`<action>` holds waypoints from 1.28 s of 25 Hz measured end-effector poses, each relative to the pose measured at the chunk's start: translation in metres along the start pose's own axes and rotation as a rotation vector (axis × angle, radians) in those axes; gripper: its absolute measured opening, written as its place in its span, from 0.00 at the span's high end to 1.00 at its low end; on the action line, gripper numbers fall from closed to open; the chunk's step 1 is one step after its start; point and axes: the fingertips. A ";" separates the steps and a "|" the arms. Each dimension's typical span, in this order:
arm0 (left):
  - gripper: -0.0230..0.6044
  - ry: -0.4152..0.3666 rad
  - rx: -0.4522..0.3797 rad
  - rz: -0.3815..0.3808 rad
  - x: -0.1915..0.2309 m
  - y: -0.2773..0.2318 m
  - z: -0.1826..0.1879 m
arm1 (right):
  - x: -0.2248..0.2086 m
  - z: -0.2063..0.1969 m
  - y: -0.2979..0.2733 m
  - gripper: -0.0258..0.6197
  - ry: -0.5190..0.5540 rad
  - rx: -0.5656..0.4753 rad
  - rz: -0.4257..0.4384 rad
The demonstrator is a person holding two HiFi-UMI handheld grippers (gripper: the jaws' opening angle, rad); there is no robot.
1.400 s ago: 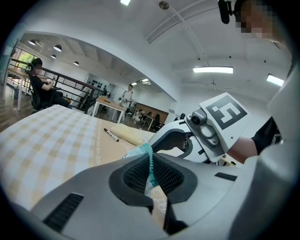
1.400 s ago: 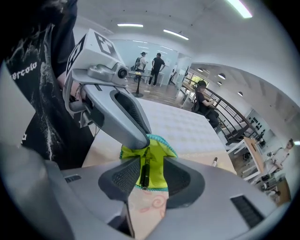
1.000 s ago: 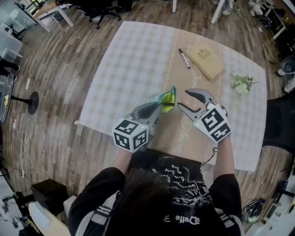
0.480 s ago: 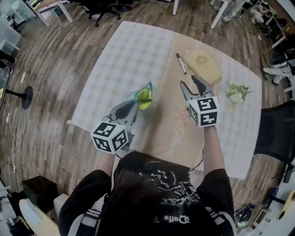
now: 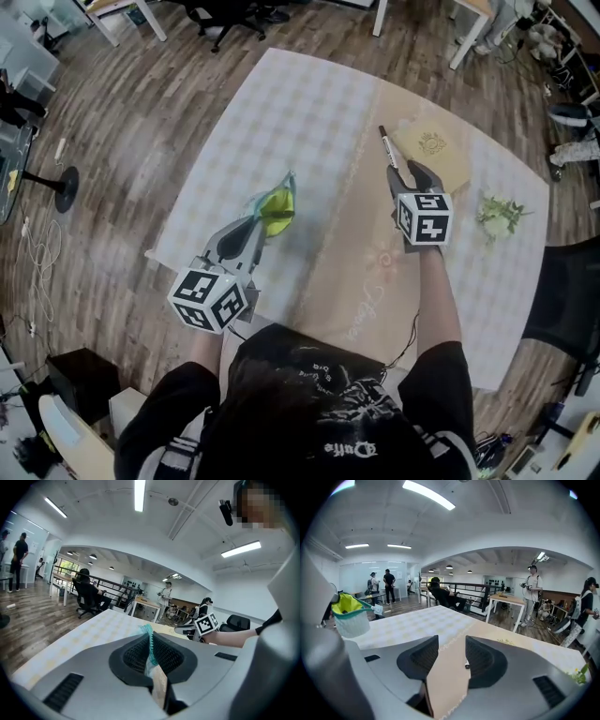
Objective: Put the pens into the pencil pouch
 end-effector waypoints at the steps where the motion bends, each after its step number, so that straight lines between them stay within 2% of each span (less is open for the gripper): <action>1: 0.90 0.004 0.004 0.009 0.009 0.003 0.001 | 0.001 -0.001 -0.007 0.67 -0.005 0.009 -0.011; 7: 0.90 0.007 0.032 0.060 0.031 0.001 0.002 | -0.017 -0.022 -0.049 0.68 -0.034 0.082 -0.017; 9: 0.90 -0.002 0.039 0.076 0.036 0.002 0.002 | -0.026 -0.033 -0.060 0.71 -0.062 0.113 -0.012; 17: 0.90 -0.005 0.038 0.152 0.057 0.007 0.007 | -0.047 -0.068 -0.100 0.70 -0.115 0.204 -0.014; 24: 0.90 -0.025 0.041 0.185 0.053 0.002 0.009 | -0.063 -0.096 -0.113 0.69 -0.125 0.275 -0.008; 32: 0.90 -0.007 0.073 0.210 0.066 0.002 0.002 | -0.055 -0.097 -0.123 0.70 -0.158 0.288 0.001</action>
Point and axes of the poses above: the fingertips, and each gripper's own axes: y backward along the fingers, x to its left, z out of its top, and after that the axes turned 4 degrees about z, right-handed
